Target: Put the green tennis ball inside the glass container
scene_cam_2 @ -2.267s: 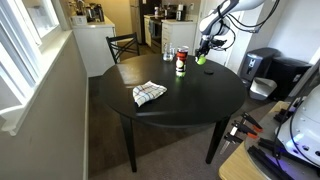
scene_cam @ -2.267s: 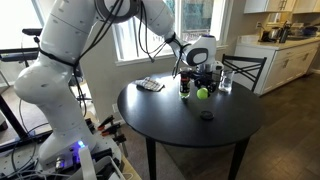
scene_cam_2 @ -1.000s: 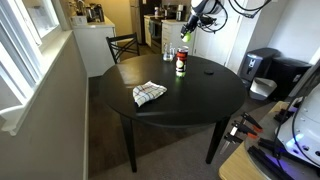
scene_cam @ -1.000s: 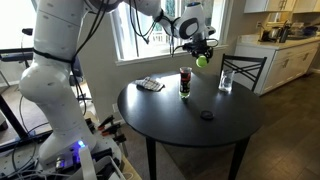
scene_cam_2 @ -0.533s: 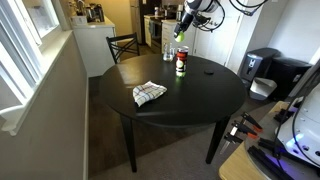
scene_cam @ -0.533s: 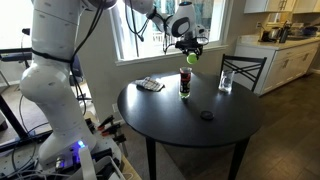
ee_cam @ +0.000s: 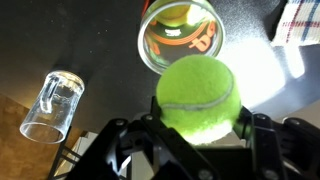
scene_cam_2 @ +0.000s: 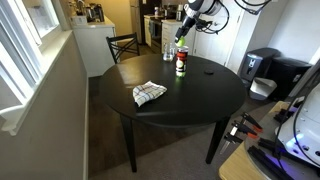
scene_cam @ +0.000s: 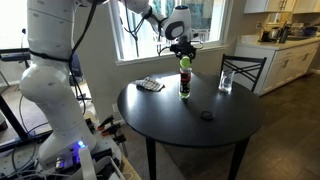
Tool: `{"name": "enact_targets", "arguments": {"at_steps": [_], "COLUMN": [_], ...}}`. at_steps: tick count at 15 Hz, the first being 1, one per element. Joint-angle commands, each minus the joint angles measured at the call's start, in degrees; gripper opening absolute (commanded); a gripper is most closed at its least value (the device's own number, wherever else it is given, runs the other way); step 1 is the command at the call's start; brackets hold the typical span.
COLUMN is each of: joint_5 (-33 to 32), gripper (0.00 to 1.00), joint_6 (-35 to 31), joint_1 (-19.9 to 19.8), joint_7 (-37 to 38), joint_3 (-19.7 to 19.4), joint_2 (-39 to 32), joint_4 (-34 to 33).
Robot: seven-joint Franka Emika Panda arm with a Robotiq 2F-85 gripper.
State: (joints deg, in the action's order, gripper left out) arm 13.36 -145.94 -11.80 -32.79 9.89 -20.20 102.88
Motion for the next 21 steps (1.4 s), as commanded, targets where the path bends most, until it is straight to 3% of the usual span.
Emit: {"name": "enact_targets", "arguments": {"at_steps": [1,13,21], "joint_5": [3.7,4.7,4.0], "gripper": [0.41,0.41,0.41], "joint_6": [-1.0,-1.7,-6.7], "joint_1": [-0.9,0.2,0.5], "joint_7": [-5.1,-6.5,-5.3], "joint_3": [0.2,-2.9,-3.6], "joint_2": [4.9,6.9,6.0], "joint_4": [5.4,9.5,9.6]}}
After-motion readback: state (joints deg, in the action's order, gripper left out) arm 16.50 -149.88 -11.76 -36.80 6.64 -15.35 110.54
